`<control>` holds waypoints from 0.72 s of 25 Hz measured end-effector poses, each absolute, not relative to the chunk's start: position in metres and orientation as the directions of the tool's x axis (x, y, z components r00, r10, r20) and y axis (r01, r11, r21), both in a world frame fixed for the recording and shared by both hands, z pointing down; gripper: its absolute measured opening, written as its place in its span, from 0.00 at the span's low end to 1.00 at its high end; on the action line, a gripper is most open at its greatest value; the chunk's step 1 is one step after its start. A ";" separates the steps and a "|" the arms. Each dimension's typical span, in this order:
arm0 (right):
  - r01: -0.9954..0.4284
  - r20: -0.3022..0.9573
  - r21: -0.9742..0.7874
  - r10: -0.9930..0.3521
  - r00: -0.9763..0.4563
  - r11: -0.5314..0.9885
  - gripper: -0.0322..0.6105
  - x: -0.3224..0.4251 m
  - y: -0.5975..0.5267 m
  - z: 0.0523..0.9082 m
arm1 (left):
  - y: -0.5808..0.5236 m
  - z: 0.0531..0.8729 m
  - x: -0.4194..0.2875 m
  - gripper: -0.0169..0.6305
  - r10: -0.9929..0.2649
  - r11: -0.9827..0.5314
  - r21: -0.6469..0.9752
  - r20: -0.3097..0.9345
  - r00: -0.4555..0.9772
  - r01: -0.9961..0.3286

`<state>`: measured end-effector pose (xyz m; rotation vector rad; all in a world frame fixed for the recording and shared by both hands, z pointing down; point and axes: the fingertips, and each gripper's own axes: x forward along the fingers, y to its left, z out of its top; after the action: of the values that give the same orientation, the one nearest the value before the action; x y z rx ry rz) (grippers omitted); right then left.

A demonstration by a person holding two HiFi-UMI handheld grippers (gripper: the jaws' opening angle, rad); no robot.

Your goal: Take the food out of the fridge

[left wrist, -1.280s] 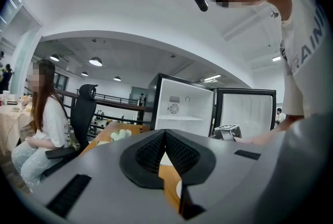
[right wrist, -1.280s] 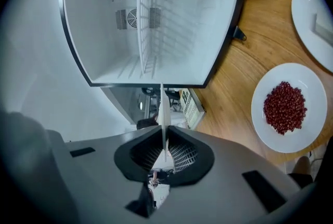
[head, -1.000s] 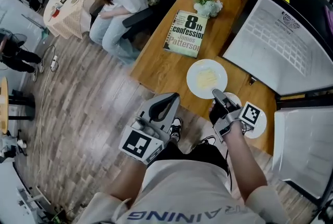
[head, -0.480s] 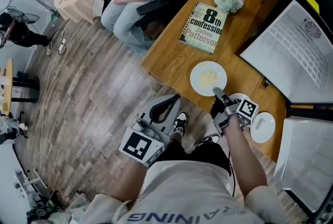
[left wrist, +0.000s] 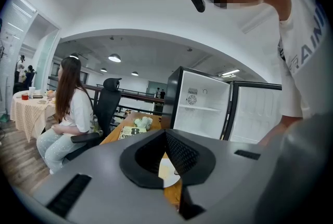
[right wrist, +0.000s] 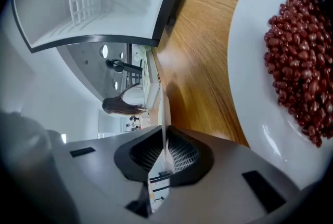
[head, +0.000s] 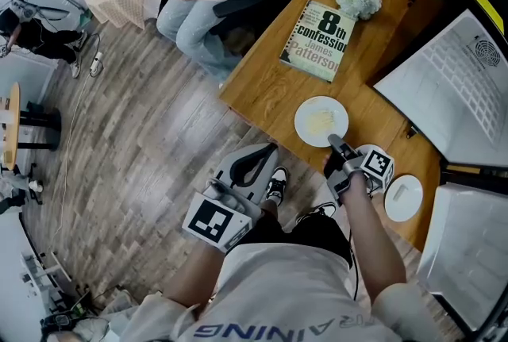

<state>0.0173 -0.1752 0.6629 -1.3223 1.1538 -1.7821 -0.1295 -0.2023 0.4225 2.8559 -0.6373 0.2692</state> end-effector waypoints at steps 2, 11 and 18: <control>-0.013 0.420 -0.900 -0.858 -0.297 -0.436 0.11 0.016 -0.174 0.665 | -0.204 0.423 -0.128 0.04 -0.393 -0.888 0.158 0.222 0.892 -0.431; -0.115 0.447 -0.893 -0.823 -0.352 -0.436 0.20 0.008 -0.180 0.661 | -0.211 0.420 -0.113 0.04 -0.362 -0.901 0.166 0.225 0.905 -0.402; -0.505 0.564 -0.803 -0.681 -0.468 -0.318 0.36 -0.015 -0.178 0.655 | -0.213 0.420 -0.109 0.04 -0.352 -0.907 0.158 0.224 0.909 -0.390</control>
<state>-0.0149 -0.1778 0.6546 -1.5381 1.7447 -1.8972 -0.1090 -0.2125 0.4198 2.8728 -0.5645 0.2825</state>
